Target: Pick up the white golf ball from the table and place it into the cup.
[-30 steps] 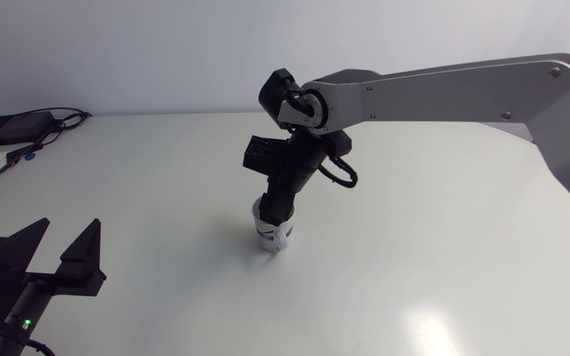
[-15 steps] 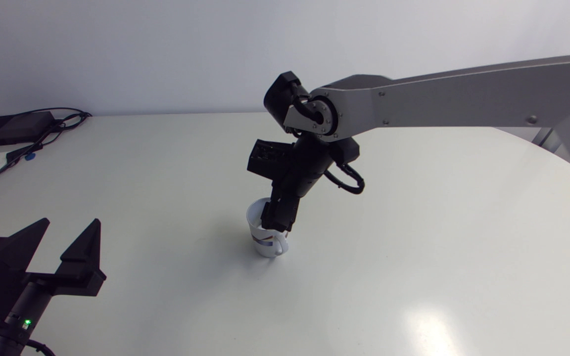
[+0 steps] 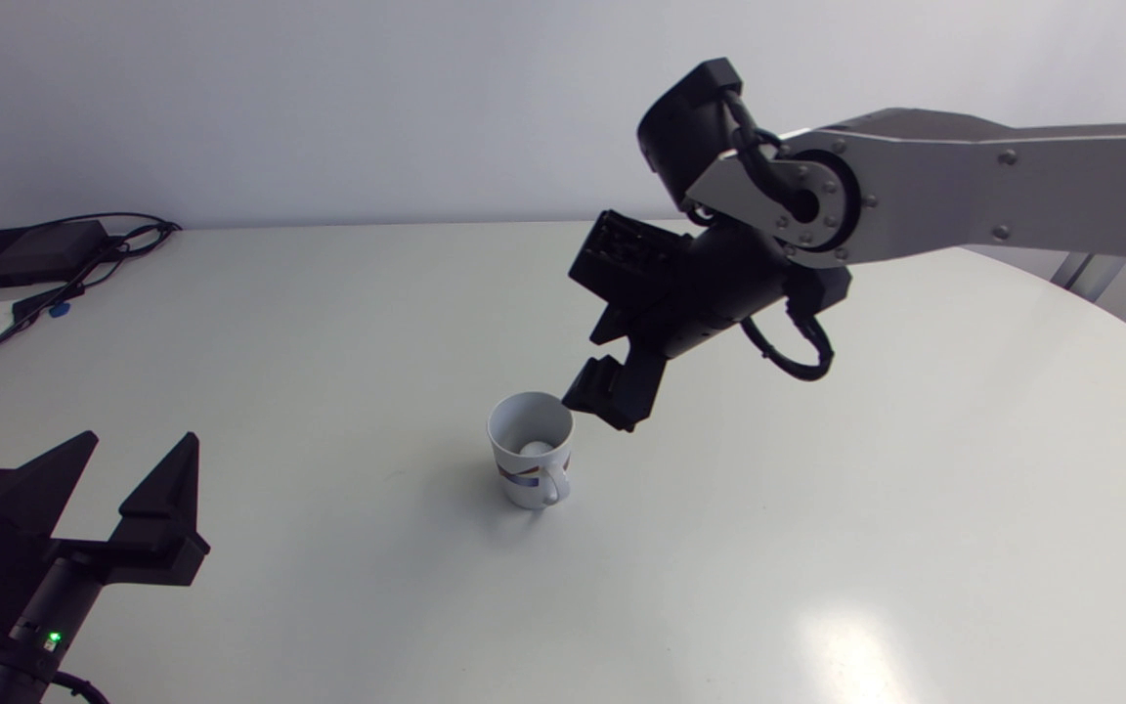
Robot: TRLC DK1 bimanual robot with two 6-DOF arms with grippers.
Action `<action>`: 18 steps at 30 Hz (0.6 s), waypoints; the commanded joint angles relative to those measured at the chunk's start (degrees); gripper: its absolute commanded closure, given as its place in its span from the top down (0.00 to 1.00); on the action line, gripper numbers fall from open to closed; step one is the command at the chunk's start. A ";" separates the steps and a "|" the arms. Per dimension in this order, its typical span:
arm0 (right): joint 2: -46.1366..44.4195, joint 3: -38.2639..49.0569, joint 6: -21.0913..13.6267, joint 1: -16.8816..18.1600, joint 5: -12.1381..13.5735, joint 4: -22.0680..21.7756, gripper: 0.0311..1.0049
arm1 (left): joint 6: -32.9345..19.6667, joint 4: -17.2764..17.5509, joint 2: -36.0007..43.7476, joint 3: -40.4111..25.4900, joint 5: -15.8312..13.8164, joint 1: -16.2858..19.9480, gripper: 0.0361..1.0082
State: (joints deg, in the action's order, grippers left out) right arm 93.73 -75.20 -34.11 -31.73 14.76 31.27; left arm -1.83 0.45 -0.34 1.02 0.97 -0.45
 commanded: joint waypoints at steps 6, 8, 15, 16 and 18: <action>-5.58 11.21 2.99 6.59 0.00 -7.01 0.94 | 0.59 0.61 0.87 -0.84 -0.36 -0.17 0.98; -6.63 14.55 3.17 8.43 0.00 -9.38 0.94 | 0.59 0.69 0.78 -0.84 -0.36 -0.08 0.98; -9.27 23.52 5.72 16.70 -0.97 -19.58 0.94 | 0.59 0.61 0.78 -0.84 -0.36 -0.17 0.98; -9.53 24.49 6.69 18.37 -1.58 -21.51 0.94 | 0.59 0.61 0.78 -0.84 -0.36 -0.26 0.98; -10.24 26.42 8.88 21.09 -2.02 -25.47 0.94 | 0.59 0.61 0.78 -0.84 -0.36 -0.34 0.98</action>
State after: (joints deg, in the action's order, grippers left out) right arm 85.01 -51.00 -28.14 -12.62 13.21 8.01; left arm -1.83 0.45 -0.34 1.02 0.97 -0.45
